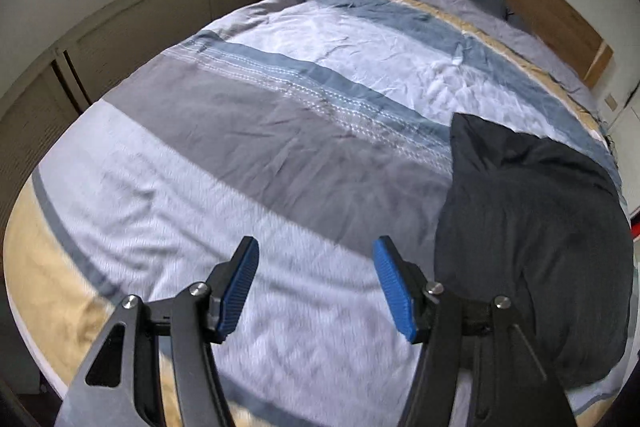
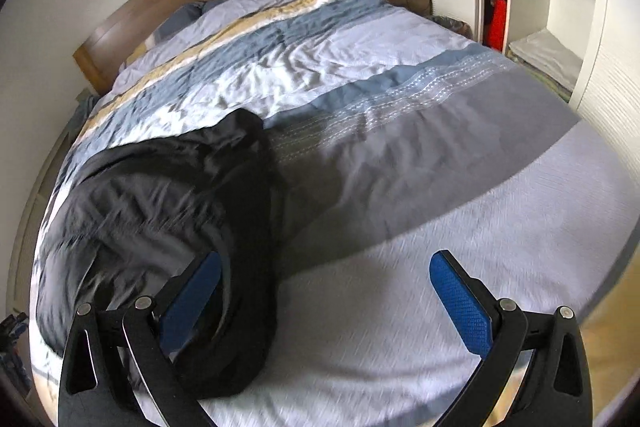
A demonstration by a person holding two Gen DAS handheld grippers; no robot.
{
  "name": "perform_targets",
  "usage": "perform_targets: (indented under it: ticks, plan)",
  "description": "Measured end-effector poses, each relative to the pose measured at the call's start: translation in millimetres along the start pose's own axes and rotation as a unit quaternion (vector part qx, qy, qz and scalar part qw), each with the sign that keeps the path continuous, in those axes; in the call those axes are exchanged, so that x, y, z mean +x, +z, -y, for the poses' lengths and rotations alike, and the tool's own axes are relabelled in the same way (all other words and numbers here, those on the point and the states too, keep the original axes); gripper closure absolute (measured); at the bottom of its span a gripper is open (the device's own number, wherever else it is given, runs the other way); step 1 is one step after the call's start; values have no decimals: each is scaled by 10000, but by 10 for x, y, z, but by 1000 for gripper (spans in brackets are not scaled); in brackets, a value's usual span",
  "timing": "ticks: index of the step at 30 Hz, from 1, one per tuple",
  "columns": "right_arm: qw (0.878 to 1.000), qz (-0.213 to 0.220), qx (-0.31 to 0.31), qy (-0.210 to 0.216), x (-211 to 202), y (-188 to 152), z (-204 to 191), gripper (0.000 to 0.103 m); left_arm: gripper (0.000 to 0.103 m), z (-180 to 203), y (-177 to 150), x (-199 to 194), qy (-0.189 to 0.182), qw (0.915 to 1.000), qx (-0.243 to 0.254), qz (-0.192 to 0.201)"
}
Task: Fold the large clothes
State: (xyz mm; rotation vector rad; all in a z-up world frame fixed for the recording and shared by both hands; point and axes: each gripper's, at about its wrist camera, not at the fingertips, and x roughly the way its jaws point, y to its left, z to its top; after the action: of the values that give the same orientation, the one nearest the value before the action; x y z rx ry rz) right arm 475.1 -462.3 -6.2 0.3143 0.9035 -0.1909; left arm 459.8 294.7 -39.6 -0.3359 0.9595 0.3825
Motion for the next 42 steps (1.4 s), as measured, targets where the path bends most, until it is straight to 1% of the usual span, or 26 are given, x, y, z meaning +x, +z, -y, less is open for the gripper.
perform_targets:
  ticks: [3,4,6,10,12,14,17,20,22,26,32,37,39,42]
  plan:
    - [9997,8,-224,99,-124,-168,-236,0,45,98,-211,-129,-147,9998,61,155]
    - [9994,25,-304,133,-137,-209,-331,0,45,144,-259,-179,-173,9995,97,245]
    - [9985,109,-488,215,-143,-286,-590,0,45,356,-327,-274,-339,9979,236,501]
    - [9947,353,-773,577,-62,-406,-1192,0,45,948,-375,-396,-780,9912,581,903]
    - [9914,489,-935,776,14,-453,-1504,0,45,1293,-406,-418,-1074,9859,769,1028]
    - [9874,574,-1126,955,100,-500,-1803,0,45,1636,-440,-412,-1278,9804,984,1127]
    - [9795,687,-1459,1211,247,-533,-2247,0,45,2027,-479,-350,-1394,9742,1269,1243]
    - [9738,779,-1614,1400,351,-526,-2497,0,45,2327,-521,-249,-1360,9698,1525,1328]
    - [9710,788,-1680,1506,458,-513,-2631,0,45,2445,-561,-187,-1326,9676,1660,1366]
    - [9685,717,-1856,1499,645,-585,-2772,0,45,2594,-642,-4,-1303,9663,1800,1302]
    - [9671,751,-1896,1518,757,-614,-2662,0,45,2620,-697,167,-1257,9660,1819,1341]
    - [9704,751,-1814,1405,790,-579,-2420,1,45,2555,-696,214,-1233,9667,1790,1349]
    - [9735,737,-1695,1344,796,-570,-2245,1,45,2539,-695,229,-1211,9675,1775,1330]
    - [9791,703,-1538,1133,817,-548,-1999,1,45,2518,-702,225,-1177,9680,1784,1316]
